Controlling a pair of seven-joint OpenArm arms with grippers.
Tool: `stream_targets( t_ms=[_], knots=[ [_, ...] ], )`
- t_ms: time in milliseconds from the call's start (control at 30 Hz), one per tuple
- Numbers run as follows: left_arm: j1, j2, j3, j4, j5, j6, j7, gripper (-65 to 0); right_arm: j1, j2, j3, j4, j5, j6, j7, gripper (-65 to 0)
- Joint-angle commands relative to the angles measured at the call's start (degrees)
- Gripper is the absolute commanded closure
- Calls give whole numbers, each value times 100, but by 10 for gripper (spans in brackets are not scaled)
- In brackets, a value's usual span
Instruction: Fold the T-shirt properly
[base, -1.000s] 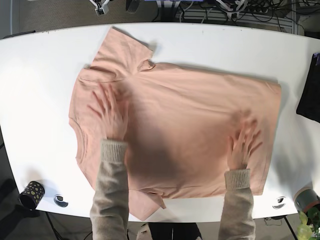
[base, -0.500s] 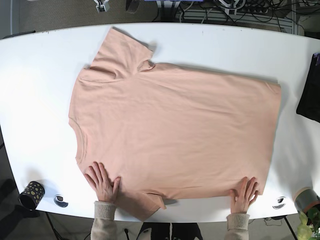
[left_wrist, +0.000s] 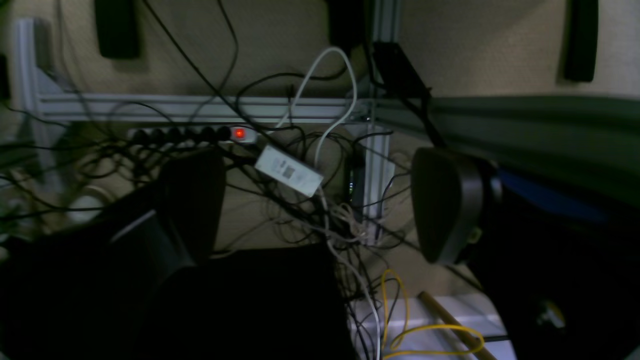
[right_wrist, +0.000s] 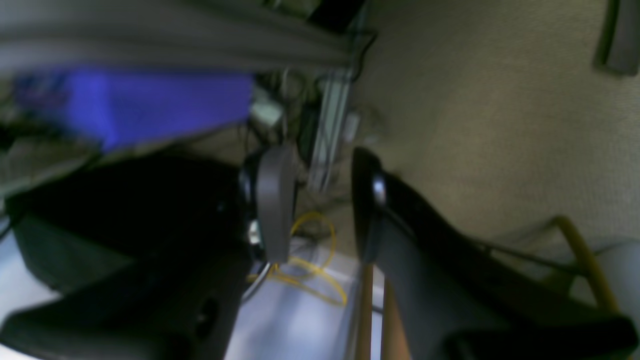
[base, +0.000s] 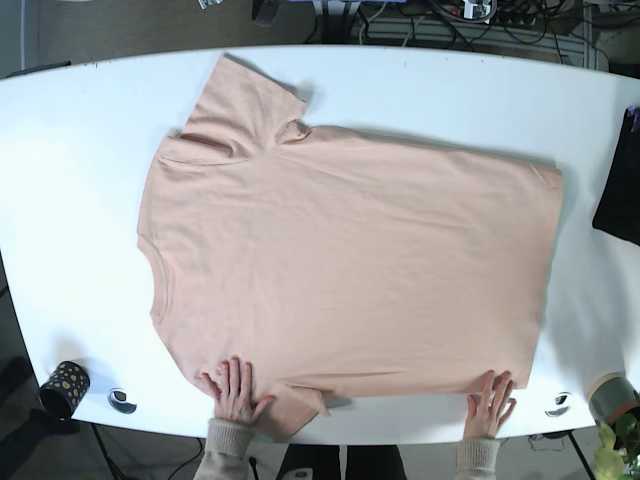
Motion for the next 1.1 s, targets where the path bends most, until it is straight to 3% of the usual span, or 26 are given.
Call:
stream_targets(
  t_ms=[0,167,467,733,1067],
  knots=[
    [363,30,7,558,4,-34,-78,-532,-322,40,260,454,39,23,43,-181],
    [935,39,7,1507,-32,-34,-78,-532,-761,48,400,1148,39,23,16,-181],
    [1761,-84,-28,2861,-1043,-34,-34,-532,-1324,40,752,2054,47,59,16,-181],
    [2087,-102,-283,3925,-1403,-42,599,-531,-1922,57,1095,3056,759,67,7,-181],
    [2306,-128,-599,4250,-1966,-42,643,-531,-2194,57,1657,3996,1489,85,-309,-181]
  ],
)
